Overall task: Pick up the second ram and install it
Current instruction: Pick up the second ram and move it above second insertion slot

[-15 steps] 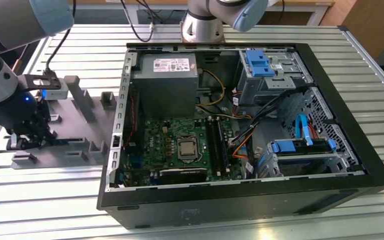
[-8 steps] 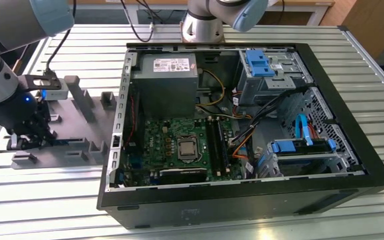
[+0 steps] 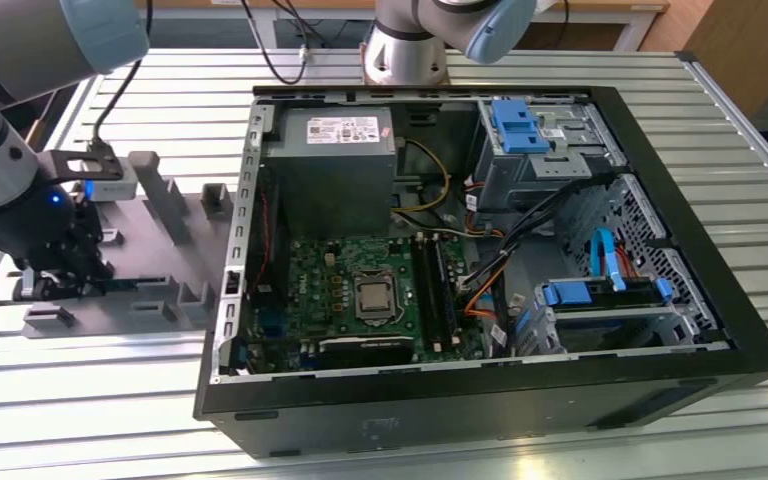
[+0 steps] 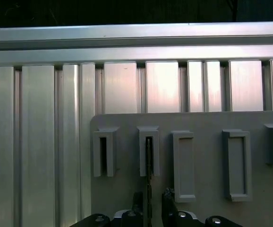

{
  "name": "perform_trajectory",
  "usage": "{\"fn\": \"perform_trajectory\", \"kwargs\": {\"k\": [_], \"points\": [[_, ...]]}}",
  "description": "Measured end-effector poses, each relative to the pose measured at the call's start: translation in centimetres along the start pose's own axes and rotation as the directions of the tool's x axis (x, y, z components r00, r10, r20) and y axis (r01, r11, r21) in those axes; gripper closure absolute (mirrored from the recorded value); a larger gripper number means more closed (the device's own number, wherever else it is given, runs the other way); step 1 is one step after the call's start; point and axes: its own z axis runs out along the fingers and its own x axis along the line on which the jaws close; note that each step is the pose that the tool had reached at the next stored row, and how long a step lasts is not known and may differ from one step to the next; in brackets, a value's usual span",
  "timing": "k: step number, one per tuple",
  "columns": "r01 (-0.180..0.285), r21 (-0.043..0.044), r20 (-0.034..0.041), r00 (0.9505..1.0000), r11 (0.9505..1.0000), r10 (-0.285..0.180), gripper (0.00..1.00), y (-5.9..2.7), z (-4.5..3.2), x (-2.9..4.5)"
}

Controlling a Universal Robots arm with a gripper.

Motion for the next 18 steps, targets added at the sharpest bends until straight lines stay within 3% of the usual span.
{"fn": "perform_trajectory", "kwargs": {"k": [5,6,13,14,18], "points": [[0.000,-0.0001,-0.0001,1.0000,1.0000,0.000,0.71,-0.03,0.05,0.00],[0.000,-0.0001,-0.0001,1.0000,1.0000,0.000,0.78,-0.04,0.05,0.00],[0.000,0.0000,0.0000,1.0000,1.0000,0.000,0.80,-0.04,0.06,0.00],[0.000,-0.0001,-0.0001,1.0000,1.0000,0.000,0.86,-0.04,0.06,0.00],[0.000,0.0000,-0.0001,1.0000,1.0000,0.000,0.86,-0.04,0.07,0.00]]}}
